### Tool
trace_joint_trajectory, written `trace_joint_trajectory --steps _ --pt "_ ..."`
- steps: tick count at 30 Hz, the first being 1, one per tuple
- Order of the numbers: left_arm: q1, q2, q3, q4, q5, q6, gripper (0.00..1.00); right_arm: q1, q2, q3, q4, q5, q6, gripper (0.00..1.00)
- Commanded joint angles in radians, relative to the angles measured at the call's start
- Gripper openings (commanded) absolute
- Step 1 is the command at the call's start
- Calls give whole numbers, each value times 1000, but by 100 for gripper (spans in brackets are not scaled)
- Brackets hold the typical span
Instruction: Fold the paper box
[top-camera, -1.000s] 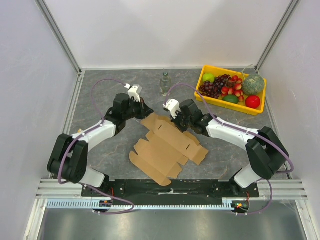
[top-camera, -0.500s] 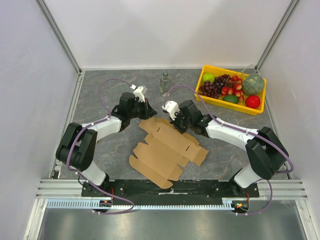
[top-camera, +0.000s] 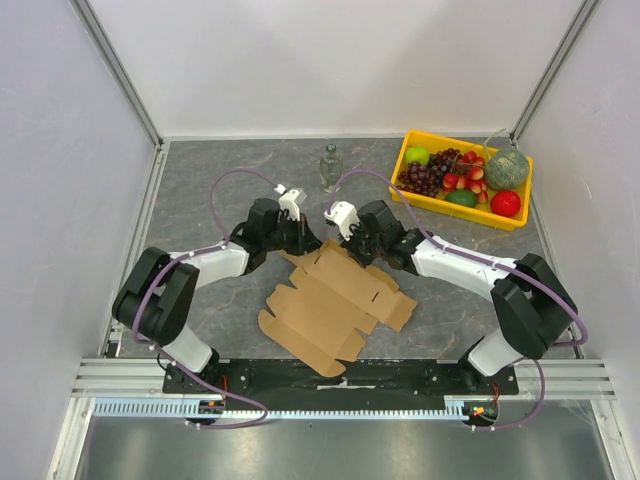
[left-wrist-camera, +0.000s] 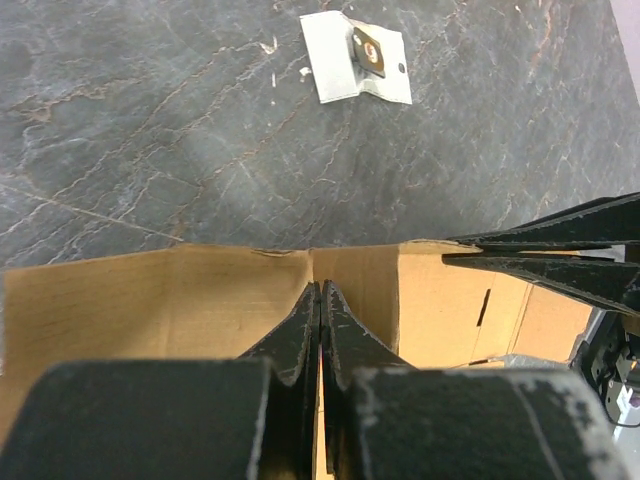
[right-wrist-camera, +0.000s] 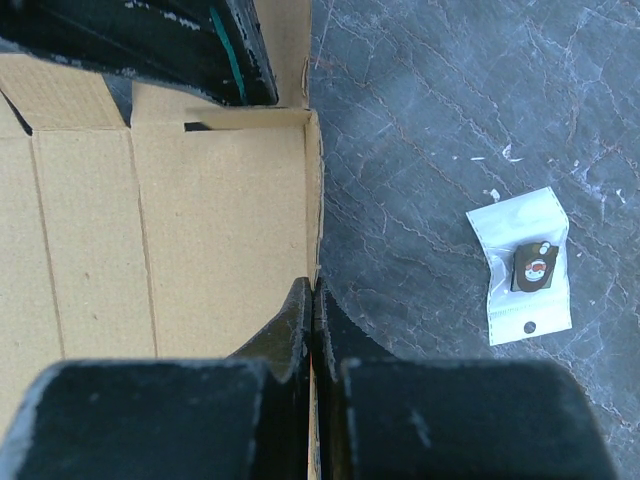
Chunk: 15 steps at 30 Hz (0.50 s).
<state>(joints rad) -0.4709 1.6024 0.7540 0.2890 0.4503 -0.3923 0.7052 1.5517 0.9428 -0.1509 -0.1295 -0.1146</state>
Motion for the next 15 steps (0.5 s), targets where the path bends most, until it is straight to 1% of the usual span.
trace_joint_trajectory --steps 1,6,15 --pt "-29 -35 10 52 24 0 2 5 -12 7 16 14 7 0" --pt "-83 -16 28 52 10 -6 2 5 -12 5 16 14 10 0" --pt "-95 30 54 73 -22 -20 2 8 -13 1 17 11 12 0"
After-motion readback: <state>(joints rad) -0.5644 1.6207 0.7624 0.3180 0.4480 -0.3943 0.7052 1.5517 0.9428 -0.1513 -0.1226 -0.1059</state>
